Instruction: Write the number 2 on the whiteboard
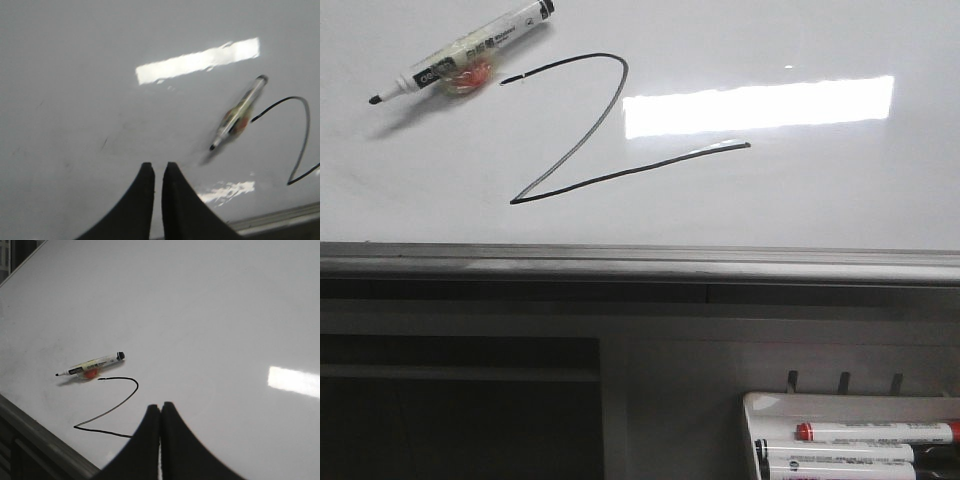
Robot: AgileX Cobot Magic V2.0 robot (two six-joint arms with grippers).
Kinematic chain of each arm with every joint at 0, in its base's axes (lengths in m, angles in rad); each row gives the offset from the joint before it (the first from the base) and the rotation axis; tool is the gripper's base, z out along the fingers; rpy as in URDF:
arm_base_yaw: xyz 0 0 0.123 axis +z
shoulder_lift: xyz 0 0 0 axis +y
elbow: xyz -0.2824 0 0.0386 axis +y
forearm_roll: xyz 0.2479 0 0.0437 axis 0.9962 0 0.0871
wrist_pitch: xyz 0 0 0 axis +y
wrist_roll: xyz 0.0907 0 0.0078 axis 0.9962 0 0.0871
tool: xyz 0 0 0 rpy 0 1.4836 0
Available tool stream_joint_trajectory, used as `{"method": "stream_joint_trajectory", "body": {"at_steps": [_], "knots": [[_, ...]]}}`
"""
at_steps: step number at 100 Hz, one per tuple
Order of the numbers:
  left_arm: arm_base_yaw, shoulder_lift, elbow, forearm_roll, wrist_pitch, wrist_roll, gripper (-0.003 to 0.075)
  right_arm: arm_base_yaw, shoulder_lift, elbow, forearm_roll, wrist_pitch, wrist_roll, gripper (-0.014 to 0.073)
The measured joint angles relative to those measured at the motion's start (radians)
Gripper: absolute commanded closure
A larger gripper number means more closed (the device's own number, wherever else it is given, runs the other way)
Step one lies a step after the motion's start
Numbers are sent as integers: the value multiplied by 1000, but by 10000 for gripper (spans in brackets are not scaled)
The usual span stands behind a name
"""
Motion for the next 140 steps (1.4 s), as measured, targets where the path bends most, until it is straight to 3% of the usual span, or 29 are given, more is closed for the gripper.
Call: {"method": "stream_joint_trajectory", "body": {"at_steps": [12,25,32,52,70,95,140], "knots": [[-75,-26,110,234,-123,-241,714,0,0,0,0,0,0,664],[-144,-93,243,303,-330,-310,714,0,0,0,0,0,0,664],[-161,-145,296,332,-372,-323,714,0,0,0,0,0,0,664],[-167,-173,349,404,-336,-470,714,0,0,0,0,0,0,664],[-165,-173,349,528,-204,-645,714,0,0,0,0,0,0,664],[-150,-173,349,507,-46,-673,714,0,0,0,0,0,0,664],[-150,-173,348,563,-44,-679,714,0,0,0,0,0,0,664]]}}
